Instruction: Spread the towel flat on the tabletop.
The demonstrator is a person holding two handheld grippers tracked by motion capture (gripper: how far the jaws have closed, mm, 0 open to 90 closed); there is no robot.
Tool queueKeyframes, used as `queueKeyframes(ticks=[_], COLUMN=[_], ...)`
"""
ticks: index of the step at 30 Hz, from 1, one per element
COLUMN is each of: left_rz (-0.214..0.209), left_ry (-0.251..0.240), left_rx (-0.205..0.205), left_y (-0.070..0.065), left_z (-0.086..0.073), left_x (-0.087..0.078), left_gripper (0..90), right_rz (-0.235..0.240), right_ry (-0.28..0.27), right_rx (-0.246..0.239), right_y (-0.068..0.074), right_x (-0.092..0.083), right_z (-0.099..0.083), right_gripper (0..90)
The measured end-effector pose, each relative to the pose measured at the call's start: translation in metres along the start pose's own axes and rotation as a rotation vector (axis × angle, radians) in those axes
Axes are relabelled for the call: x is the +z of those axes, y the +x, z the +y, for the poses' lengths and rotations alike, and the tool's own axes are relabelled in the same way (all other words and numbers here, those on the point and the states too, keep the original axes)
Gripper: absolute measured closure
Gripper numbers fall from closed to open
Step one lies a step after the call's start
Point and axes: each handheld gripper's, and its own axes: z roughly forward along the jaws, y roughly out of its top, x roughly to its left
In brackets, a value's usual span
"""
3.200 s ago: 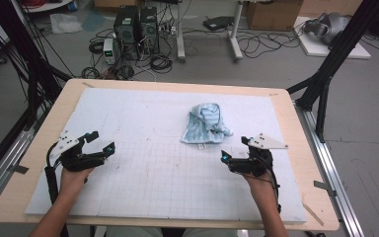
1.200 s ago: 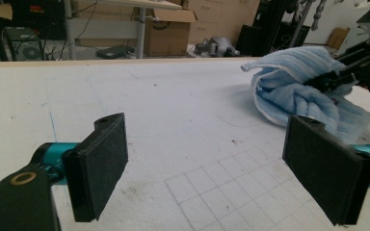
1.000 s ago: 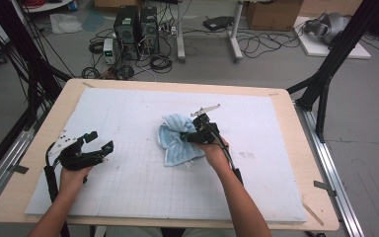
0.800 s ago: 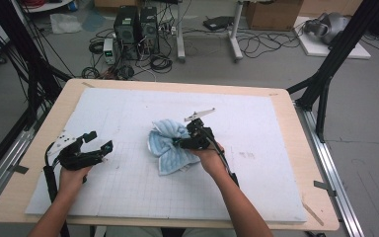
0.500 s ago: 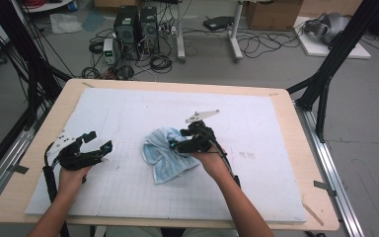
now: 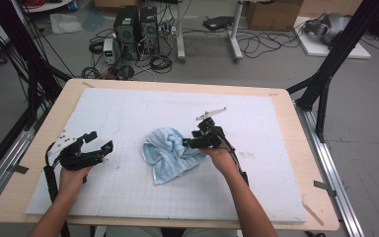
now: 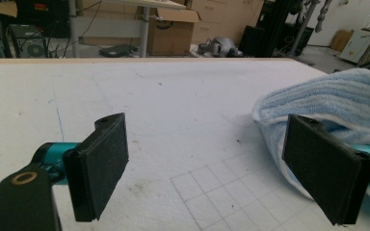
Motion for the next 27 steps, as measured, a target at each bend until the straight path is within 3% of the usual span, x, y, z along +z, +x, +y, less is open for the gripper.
queueKeyframes(ticks=[1, 2, 3, 5, 6, 9, 10, 11, 13, 18, 19, 20, 21, 23, 25, 26, 27], left_rz=[-0.002, -0.001, 0.000, 0.000, -0.002, -0.002, -0.001, 0.000, 0.001, 0.000, -0.003, -0.002, -0.005, -0.006, -0.008, -0.009, -0.010], left_ry=[0.002, 0.001, 0.002, 0.004, 0.004, 0.003, 0.003, 0.003, 0.005, 0.009, 0.009, 0.008, 0.011, 0.011, 0.014, 0.012, 0.012], left_rx=[0.000, -0.001, -0.003, -0.002, -0.001, -0.003, -0.003, -0.004, -0.003, -0.003, -0.005, -0.003, 0.000, 0.002, 0.001, 0.000, -0.001], left_y=[0.000, 0.001, 0.001, 0.001, 0.001, 0.000, 0.000, 0.000, 0.000, 0.000, 0.000, -0.001, -0.002, -0.002, -0.002, -0.002, -0.002], left_z=[0.000, 0.000, 0.000, 0.000, 0.000, 0.000, 0.000, 0.000, 0.000, -0.001, -0.001, -0.001, -0.001, -0.001, -0.001, -0.001, -0.001], left_x=[0.000, 0.000, 0.000, 0.000, 0.000, 0.000, 0.000, 0.000, 0.000, 0.001, 0.001, 0.002, 0.002, 0.002, 0.002, 0.003, 0.003], left_gripper=[16.8, 16.8, 16.8, 16.8, 16.8, 16.8, 16.8, 16.9, 16.9, 16.9, 16.9, 16.9, 16.9, 17.0, 17.0, 17.0, 17.0], right_rz=[0.029, 0.029, 0.051, 0.095, 0.095, 0.052, 0.023, -0.036, -0.060, -0.241, -0.241, -0.271, -0.337, -0.361, -0.414, -0.481, -0.481], right_ry=[0.020, 0.020, 0.038, 0.057, 0.051, 0.011, -0.005, -0.038, -0.054, -0.111, -0.111, -0.124, -0.162, -0.169, -0.170, -0.166, -0.166], right_rx=[-0.017, -0.017, -0.022, -0.061, -0.108, -0.137, -0.141, -0.140, -0.140, -0.124, -0.124, -0.104, -0.087, -0.080, -0.061, -0.049, -0.049], right_y=[0.003, 0.003, 0.005, 0.008, 0.011, 0.012, 0.011, 0.009, 0.007, -0.007, -0.007, -0.011, -0.021, -0.024, -0.034, -0.041, -0.041], right_x=[0.008, 0.008, 0.010, 0.012, 0.010, 0.003, -0.001, -0.008, -0.011, -0.026, -0.026, -0.028, -0.033, -0.034, -0.035, -0.035, -0.035], right_z=[-0.002, -0.002, -0.002, -0.002, -0.002, 0.001, 0.001, 0.003, 0.004, 0.011, 0.011, 0.014, 0.021, 0.024, 0.031, 0.038, 0.038], right_gripper=[55.0, 55.0, 61.8, 81.2, 85.1, 86.3, 86.3, 86.3, 86.4, 86.4, 86.4, 86.4, 86.4, 86.4, 86.4, 86.4, 86.4])
